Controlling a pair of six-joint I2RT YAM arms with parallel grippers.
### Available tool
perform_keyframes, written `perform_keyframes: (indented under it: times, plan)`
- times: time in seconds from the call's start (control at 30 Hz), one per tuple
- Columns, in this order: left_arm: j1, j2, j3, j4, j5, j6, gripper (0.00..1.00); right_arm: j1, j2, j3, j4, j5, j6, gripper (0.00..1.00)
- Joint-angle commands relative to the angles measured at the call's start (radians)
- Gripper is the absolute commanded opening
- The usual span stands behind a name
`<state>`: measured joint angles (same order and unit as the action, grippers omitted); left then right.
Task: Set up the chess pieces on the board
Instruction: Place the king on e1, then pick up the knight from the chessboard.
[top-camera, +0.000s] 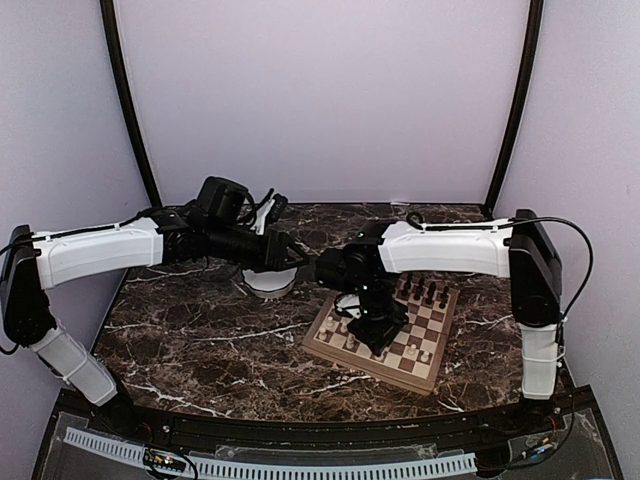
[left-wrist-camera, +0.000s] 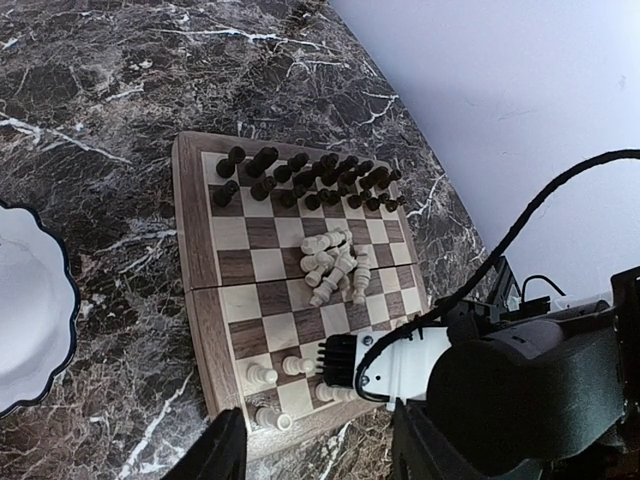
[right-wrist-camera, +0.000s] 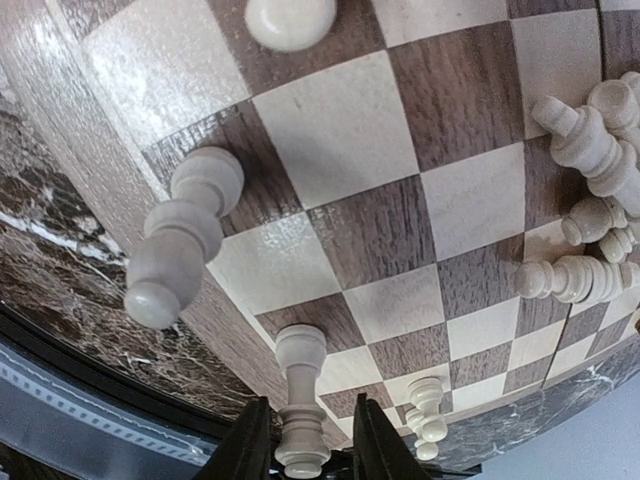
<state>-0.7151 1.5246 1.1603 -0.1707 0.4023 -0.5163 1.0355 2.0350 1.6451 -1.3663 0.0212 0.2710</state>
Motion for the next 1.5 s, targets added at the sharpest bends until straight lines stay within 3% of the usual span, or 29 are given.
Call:
perform_keyframes:
  times: [0.0, 0.17, 0.4, 0.6, 0.87, 1.47]
  plan:
    - [0.008, -0.001, 0.029, -0.007, -0.002, 0.021, 0.52, 0.004, -0.077, 0.070, -0.024, 0.003, 0.022, 0.36]
    - [0.008, -0.001, 0.061, -0.035, -0.022, 0.047, 0.52, -0.050, -0.187, 0.084, -0.014, 0.029, 0.059, 0.39]
    - [0.009, 0.016, 0.103, -0.042, 0.015, 0.063, 0.52, -0.166, -0.301, -0.086, 0.136, 0.076, 0.029, 0.32]
    - [0.009, 0.035, 0.151, -0.095, 0.020, 0.074, 0.52, -0.256, -0.304, -0.196, 0.265, 0.024, 0.134, 0.31]
    - [0.008, 0.046, 0.174, -0.122, 0.012, 0.062, 0.52, -0.287, -0.277, -0.304, 0.402, -0.059, 0.262, 0.39]
    - [0.008, 0.048, 0.174, -0.132, 0.022, 0.064, 0.52, -0.345, -0.198, -0.322, 0.476, -0.056, 0.307, 0.39]
